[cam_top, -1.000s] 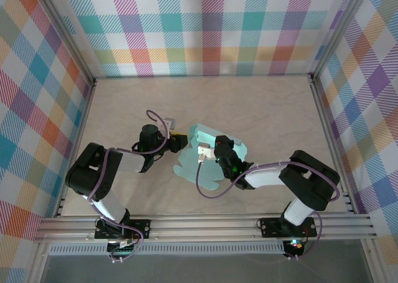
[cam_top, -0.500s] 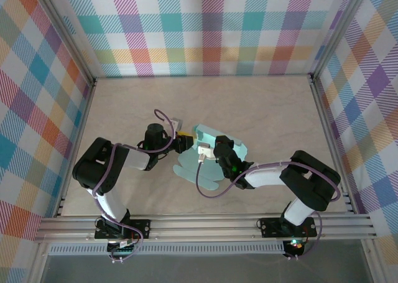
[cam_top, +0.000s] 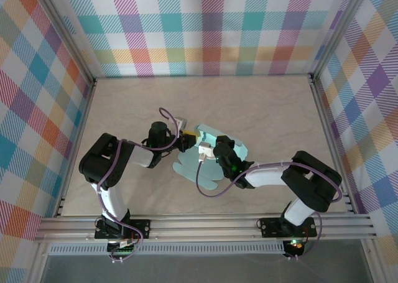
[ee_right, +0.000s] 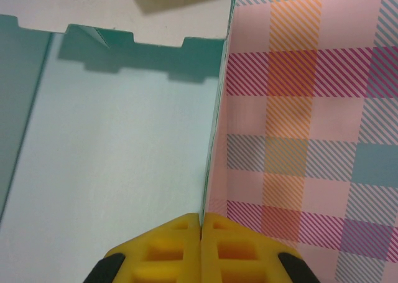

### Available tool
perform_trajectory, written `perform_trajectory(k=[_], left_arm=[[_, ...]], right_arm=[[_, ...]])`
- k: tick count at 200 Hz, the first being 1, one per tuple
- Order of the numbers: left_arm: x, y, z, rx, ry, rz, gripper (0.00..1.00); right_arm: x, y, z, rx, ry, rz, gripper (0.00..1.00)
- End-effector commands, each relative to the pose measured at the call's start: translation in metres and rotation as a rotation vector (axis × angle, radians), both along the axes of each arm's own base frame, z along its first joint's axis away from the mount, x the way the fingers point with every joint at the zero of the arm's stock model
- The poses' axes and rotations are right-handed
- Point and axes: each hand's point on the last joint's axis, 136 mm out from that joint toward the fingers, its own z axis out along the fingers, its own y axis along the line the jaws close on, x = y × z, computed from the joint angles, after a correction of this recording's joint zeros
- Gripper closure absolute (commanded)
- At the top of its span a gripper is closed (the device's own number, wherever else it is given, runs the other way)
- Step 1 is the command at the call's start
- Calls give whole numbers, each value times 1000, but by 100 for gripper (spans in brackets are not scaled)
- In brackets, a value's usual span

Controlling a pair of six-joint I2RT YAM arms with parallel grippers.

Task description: Fold the paper box

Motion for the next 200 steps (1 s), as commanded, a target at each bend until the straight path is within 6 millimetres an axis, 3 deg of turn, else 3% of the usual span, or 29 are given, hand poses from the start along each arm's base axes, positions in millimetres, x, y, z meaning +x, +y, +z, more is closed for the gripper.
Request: perform_trajectory(k=[1, 43, 82, 142, 200], left_arm=[[-1, -10, -1, 1, -12, -28, 70], [-6, -17, -7, 25, -14, -42, 77], [-7, -19, -12, 75, -38, -16, 72], [5, -5, -20, 126, -46, 86, 70], [6, -8, -22, 175, -93, 100, 69]], right_arm=[[-6, 11, -3, -12, 24, 53, 100], [-5, 12, -2, -24, 12, 57, 100], [-9, 16, -4, -35, 13, 67, 100], [-11, 17, -3, -29, 11, 69, 100], [-17, 21, -8, -15, 39, 69, 100]])
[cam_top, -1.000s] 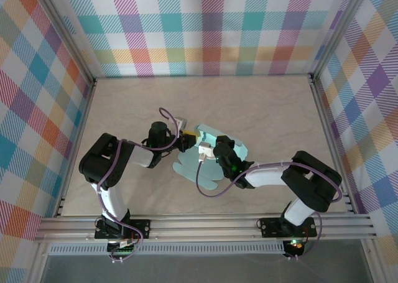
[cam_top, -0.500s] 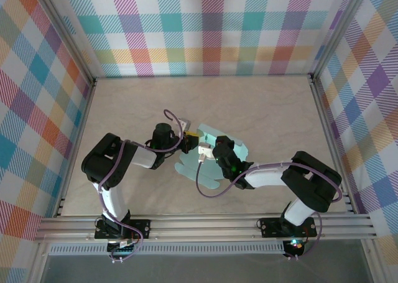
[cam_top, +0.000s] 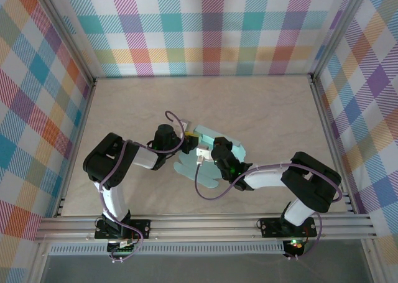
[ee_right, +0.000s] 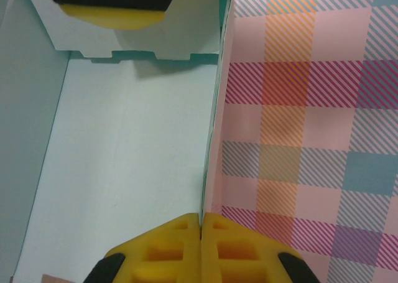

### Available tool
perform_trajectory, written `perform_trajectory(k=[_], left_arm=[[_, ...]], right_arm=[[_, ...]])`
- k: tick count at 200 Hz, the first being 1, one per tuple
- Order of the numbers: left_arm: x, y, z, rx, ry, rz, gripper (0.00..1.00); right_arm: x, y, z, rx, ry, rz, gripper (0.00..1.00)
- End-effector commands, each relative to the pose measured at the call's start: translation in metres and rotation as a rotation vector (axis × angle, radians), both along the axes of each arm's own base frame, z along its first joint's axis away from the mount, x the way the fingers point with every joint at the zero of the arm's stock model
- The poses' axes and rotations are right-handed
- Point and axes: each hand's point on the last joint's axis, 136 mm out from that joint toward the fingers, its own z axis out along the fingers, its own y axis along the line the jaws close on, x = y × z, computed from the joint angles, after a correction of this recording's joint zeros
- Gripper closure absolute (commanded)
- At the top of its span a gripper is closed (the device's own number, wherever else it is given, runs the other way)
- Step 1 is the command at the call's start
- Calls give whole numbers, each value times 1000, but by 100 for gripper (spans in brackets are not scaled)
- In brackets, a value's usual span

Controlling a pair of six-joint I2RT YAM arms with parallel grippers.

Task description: Fold the paper box

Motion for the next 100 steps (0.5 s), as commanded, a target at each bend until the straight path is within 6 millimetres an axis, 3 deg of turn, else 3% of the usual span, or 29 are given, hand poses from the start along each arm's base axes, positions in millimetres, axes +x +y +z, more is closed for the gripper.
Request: perform_trajectory(k=[1, 100], left_arm=[[0, -5, -4, 57, -47, 10, 69], [-1, -18, 9, -15, -52, 50, 77]], right_arm=[[-8, 11, -10, -7, 54, 44, 100], [-8, 12, -21, 8, 90, 9, 100]])
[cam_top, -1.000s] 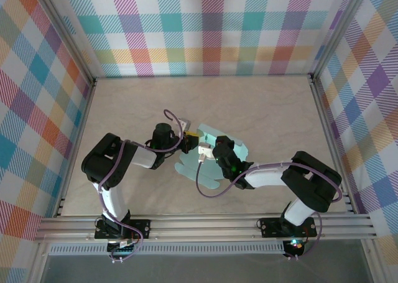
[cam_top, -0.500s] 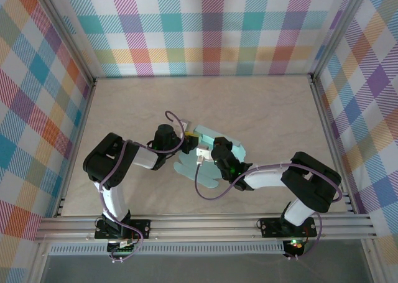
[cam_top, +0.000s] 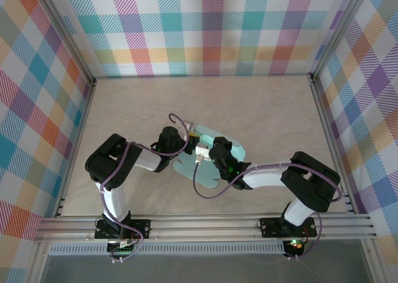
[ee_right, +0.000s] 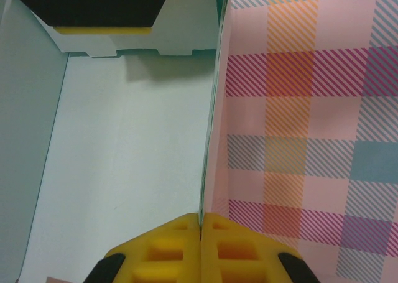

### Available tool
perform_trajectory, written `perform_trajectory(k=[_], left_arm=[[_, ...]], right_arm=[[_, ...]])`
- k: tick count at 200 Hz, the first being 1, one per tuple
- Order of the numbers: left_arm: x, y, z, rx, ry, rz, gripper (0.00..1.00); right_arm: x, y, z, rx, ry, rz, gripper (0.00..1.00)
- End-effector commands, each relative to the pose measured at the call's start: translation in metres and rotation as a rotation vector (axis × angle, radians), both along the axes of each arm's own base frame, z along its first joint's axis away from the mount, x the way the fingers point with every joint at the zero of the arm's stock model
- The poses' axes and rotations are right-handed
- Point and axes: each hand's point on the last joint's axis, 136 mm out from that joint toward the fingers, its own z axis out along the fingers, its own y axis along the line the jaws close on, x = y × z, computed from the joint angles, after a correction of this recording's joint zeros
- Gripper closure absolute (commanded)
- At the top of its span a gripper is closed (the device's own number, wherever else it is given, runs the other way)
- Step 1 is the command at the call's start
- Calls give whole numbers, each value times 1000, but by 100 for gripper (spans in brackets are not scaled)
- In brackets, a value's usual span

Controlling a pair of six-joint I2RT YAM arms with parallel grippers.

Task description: Fold the paper box

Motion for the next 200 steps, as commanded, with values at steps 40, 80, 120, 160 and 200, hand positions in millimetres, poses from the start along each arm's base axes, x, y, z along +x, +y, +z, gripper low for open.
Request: perform_trajectory(k=[40, 80, 120, 160, 200], left_arm=[[-2, -15, 8, -63, -1, -7, 85], [-3, -17, 6, -57, 0, -13, 87], [-4, -17, 4, -44, -2, -23, 91], [-3, -14, 3, -12, -19, -19, 90], [-1, -12, 4, 14, -27, -12, 89]], right_arm=[[-9, 12, -22, -15, 76, 40, 100], [-8, 13, -21, -10, 70, 42, 99], [-11, 11, -18, 43, 96, 21, 71], [-24, 3, -4, 194, 167, -9, 42], [-55, 1, 25, 428, 355, -5, 30]])
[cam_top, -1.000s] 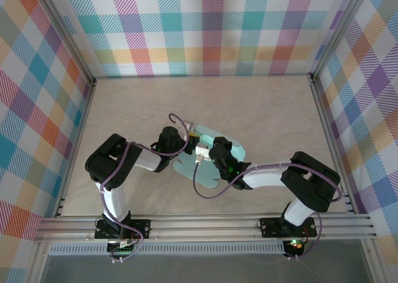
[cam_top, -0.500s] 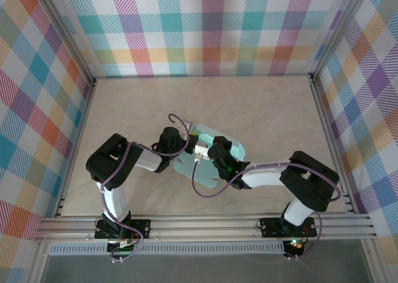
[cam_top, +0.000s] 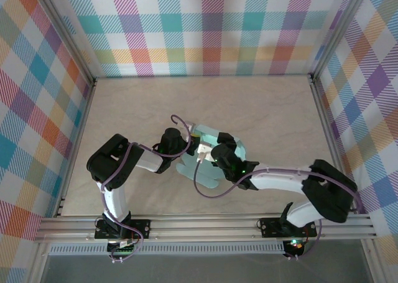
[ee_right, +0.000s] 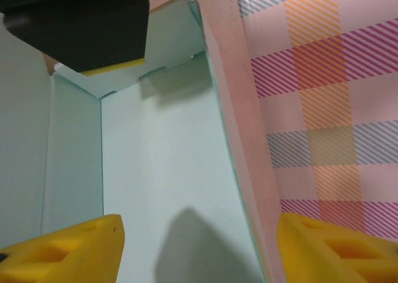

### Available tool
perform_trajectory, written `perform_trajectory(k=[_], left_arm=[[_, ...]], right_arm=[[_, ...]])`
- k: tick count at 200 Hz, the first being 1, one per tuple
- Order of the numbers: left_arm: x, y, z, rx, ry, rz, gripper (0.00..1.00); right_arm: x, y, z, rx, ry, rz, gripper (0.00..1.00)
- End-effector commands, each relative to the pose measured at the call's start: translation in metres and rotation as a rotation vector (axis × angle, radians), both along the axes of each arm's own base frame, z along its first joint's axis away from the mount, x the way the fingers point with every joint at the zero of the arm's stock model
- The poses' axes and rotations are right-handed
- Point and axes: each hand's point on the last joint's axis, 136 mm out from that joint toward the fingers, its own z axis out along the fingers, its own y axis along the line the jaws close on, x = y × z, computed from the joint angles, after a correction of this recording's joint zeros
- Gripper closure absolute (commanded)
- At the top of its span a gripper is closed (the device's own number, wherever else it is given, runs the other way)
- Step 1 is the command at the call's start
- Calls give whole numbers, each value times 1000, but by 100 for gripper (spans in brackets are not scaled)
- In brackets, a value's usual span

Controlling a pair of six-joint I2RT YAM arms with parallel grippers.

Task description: Fold the paper box

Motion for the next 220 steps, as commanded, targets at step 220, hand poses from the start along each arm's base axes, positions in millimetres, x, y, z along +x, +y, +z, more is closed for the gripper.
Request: perform_trajectory(k=[220], left_arm=[[-36, -34, 5, 130, -196, -123, 86]], right_arm=[[51, -19, 40, 1402, 1353, -510, 27]])
